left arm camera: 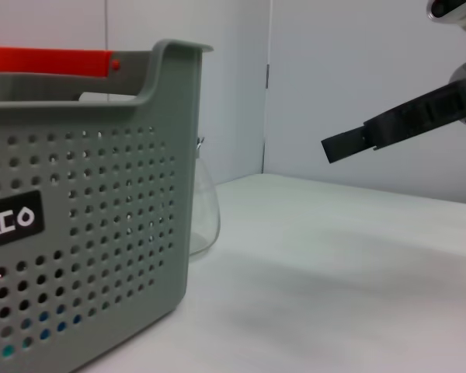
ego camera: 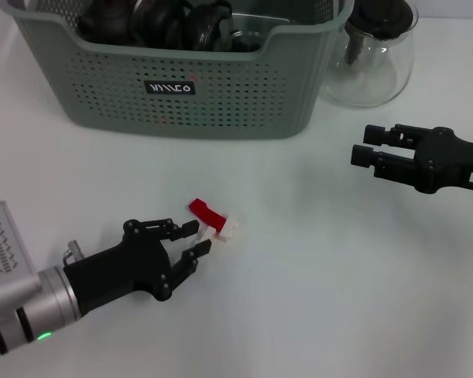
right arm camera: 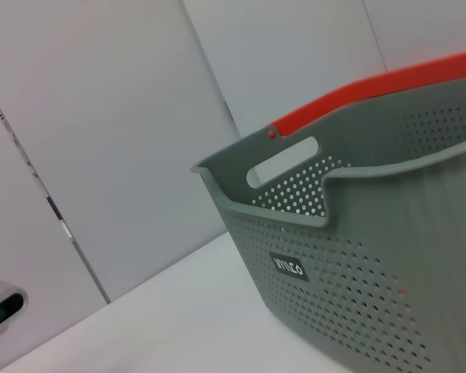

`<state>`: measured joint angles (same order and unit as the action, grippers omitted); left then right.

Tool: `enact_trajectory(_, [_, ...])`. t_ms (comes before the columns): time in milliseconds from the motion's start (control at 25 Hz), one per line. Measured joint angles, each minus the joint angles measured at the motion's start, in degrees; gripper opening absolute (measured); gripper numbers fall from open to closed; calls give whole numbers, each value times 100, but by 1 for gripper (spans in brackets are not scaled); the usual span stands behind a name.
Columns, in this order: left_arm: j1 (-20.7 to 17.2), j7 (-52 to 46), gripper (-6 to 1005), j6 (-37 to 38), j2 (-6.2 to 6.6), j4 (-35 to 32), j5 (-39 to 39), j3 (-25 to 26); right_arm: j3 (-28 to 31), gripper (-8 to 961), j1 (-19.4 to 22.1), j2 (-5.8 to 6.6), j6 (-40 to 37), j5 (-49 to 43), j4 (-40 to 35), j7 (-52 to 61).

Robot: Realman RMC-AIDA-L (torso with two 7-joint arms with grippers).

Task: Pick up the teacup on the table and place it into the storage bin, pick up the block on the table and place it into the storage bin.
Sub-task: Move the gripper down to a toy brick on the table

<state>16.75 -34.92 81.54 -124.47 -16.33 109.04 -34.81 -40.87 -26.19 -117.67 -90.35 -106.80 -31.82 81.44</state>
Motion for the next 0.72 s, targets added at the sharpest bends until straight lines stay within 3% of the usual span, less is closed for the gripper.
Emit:
enact_trajectory(120, [20, 172, 117, -91, -6, 139, -33, 0, 0, 584, 0, 4, 0, -1, 0, 3])
enact_trajectory(200, [52, 273, 344, -224, -8, 244, -63, 1, 0, 584, 0, 5, 0, -6, 0, 5])
enact_trajectory(440, [112, 454, 414, -507, -16, 378, -117, 1, 0, 584, 0, 5, 0, -14, 0, 10])
enact_trajectory(720, [69, 692, 415, -714, -5, 435, -375, 9, 0, 584, 6, 1, -1, -16, 0, 19])
